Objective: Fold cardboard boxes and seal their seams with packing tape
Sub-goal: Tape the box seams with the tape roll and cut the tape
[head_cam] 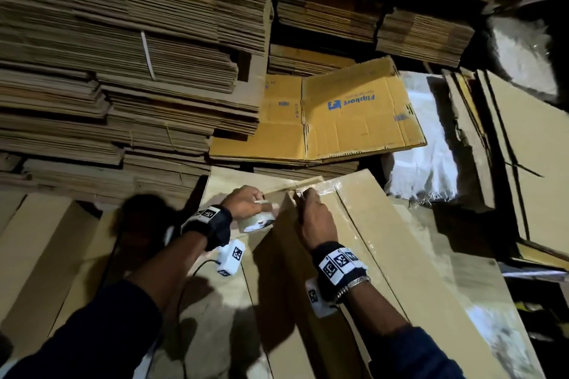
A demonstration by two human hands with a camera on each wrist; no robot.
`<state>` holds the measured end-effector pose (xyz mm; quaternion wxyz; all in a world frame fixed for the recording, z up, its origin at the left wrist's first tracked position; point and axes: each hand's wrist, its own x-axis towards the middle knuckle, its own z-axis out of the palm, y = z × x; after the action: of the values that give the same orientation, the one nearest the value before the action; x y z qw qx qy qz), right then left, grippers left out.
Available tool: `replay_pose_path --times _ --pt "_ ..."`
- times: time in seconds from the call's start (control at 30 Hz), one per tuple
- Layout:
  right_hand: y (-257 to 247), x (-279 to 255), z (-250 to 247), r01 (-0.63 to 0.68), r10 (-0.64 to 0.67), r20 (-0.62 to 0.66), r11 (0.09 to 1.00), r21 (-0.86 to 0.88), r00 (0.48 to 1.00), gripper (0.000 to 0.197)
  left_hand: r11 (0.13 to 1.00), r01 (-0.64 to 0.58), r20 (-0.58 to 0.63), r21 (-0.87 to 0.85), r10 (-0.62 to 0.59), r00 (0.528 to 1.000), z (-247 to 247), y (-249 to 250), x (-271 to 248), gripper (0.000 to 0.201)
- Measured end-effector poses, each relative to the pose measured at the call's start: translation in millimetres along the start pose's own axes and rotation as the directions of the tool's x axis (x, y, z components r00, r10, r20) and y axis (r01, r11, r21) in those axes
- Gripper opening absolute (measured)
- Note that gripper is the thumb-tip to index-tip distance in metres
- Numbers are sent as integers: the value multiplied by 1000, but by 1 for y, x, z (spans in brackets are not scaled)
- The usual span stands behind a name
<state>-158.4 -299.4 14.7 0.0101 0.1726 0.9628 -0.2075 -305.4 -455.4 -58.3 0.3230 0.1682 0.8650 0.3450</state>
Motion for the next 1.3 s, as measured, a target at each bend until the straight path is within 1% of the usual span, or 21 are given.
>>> replay_pose_path --times 0.1,0.17,0.23,0.27,0.3,0.37,0.47,0.57,0.7,0.87,0.97,1.07,1.13,1.17,1.23,1.3 --pt "-5 -2 -7 15 -15 1 1000 24 1000 33 998 23 -9 -64 -24 1000 -12 -2 -8 59" --pt "-9 -6 -15 70 -66 -46 994 90 997 34 993 -1 10 -117 2 1000 -19 0 -13 58" --pt "-18 -15 -20 124 -115 -97 988 94 989 38 992 -37 49 -117 43 998 -23 4 -18 45" --pt "-25 -21 -22 128 -121 -92 989 79 988 38 993 -48 73 -104 55 996 -25 5 -20 37" --pt "-31 -27 -21 112 -107 -71 991 68 992 36 993 -57 97 -102 67 993 -25 6 -22 30" --pt "-42 -37 -15 68 -67 -15 996 51 998 31 989 -64 137 -135 83 987 -26 8 -25 23" --pt "-50 -46 -3 13 -13 23 1000 3 1000 34 974 -72 138 -213 103 985 -28 10 -30 14" --pt "-48 -51 2 -35 36 42 999 -16 998 32 969 -78 120 -235 109 987 -27 11 -31 7" --pt "-46 -49 5 -43 46 45 997 -65 998 30 973 -61 96 -225 84 992 -26 9 -31 13" --pt "-50 -38 9 -29 31 23 995 -97 999 27 971 -86 87 -224 108 990 -23 6 -30 9" --pt "-55 -28 6 -29 33 26 992 -120 999 22 977 -93 49 -194 105 993 -24 9 -28 13" --pt "-58 -28 -5 -26 34 64 993 -111 997 25 991 -93 20 -93 95 995 -23 14 -26 13" --pt "-56 -33 -14 -38 49 99 993 -108 994 21 997 -79 -24 -17 78 997 -20 15 -25 13" --pt "-54 -37 -17 -47 62 127 992 -119 990 20 998 -60 -61 -3 59 996 -19 14 -25 12" --pt "-50 -48 -21 -64 88 176 988 -139 980 25 999 -34 -113 -19 32 993 -20 9 -25 12" --pt "-46 -53 -23 -75 96 190 990 -119 977 28 998 -39 -121 -42 34 992 -22 2 -26 12"
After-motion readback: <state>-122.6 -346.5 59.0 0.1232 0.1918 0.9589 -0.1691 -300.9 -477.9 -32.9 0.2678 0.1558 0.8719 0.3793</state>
